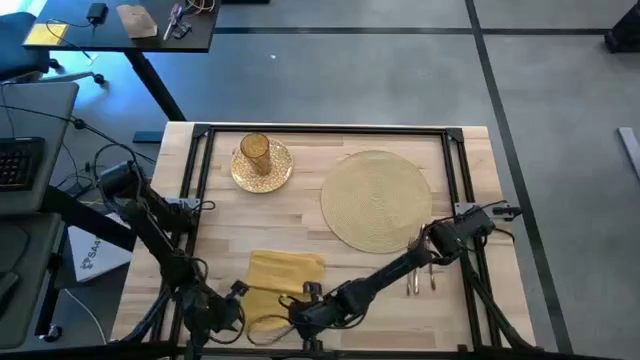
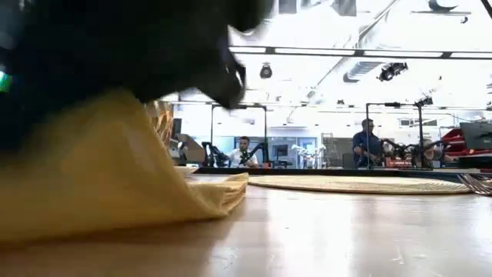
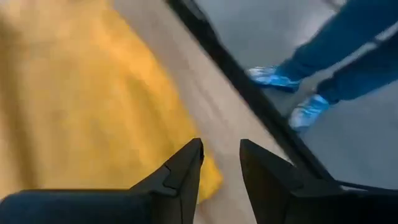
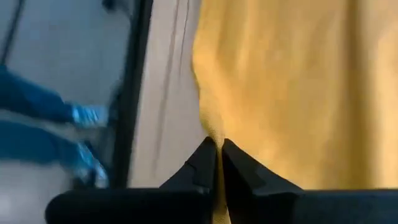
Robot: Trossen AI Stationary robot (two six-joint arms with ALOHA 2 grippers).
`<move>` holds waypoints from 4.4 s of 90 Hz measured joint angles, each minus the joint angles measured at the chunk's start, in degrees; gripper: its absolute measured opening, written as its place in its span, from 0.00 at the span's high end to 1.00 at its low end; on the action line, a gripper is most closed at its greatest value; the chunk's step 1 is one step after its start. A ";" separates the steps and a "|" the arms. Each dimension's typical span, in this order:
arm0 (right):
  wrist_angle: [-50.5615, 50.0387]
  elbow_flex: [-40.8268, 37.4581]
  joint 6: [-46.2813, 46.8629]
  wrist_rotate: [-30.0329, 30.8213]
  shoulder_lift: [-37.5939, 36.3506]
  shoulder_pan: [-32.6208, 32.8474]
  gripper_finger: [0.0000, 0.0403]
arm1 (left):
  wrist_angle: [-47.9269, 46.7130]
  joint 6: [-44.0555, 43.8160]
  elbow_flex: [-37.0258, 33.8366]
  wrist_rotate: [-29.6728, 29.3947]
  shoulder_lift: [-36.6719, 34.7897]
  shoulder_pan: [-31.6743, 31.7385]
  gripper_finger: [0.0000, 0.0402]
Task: Set table place
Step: Fold the yellow table napkin
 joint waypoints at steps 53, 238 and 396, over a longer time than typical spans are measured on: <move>-29.06 7.02 31.26 2.84 0.17 -14.47 1.00 | -33.21 -22.33 2.52 -20.41 -20.09 -0.87 0.79; -42.42 -8.09 -3.63 9.38 -20.25 -14.89 0.89 | -7.33 -27.15 7.74 -6.03 0.45 34.58 0.98; -22.92 -49.24 21.73 20.49 -64.89 -3.55 0.89 | -47.62 -82.52 6.32 5.82 -2.15 20.62 1.00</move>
